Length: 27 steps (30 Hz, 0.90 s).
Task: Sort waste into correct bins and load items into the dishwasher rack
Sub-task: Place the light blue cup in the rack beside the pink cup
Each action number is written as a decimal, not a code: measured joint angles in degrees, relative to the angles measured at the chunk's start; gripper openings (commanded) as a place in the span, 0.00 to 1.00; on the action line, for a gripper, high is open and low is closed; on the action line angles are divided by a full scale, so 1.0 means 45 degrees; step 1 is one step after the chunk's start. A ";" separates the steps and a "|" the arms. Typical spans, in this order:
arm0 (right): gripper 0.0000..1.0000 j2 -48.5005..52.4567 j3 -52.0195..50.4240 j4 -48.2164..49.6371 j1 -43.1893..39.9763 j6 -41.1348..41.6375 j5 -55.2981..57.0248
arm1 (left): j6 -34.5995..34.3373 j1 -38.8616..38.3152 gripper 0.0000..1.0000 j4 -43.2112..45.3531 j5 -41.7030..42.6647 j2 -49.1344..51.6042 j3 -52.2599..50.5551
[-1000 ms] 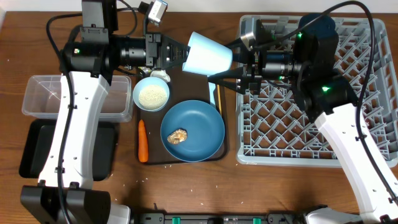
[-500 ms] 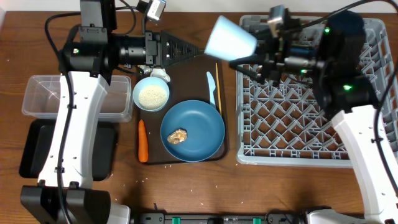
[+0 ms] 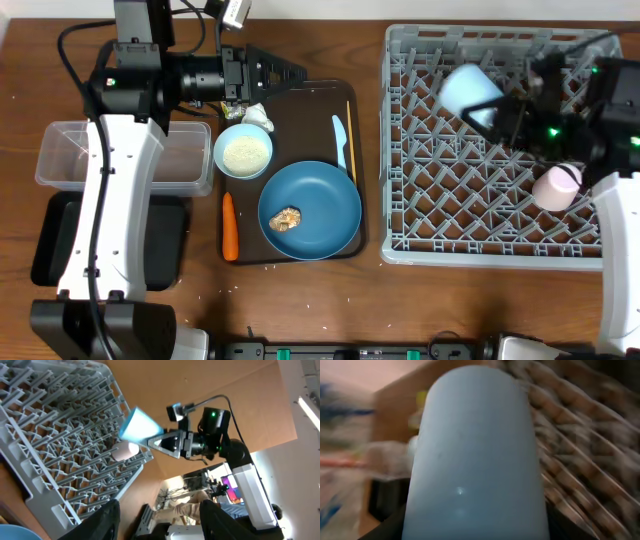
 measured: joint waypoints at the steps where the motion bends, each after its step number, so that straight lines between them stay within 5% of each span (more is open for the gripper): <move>1: 0.51 0.0000 0.0151 -0.0505 -0.0170 0.0024 0.0476 | 0.0000 0.0000 0.53 0.0005 -0.0024 0.0000 0.0000; 13: 0.48 0.0073 0.1443 -0.4070 -0.1107 0.0175 0.5843 | 0.0000 0.0000 0.53 0.0015 -0.0578 0.0000 0.0000; 27: 0.45 0.2351 0.1467 -0.5134 -0.1107 -0.0063 0.6742 | 0.0005 0.0000 0.53 0.0019 -0.0685 0.0000 0.0000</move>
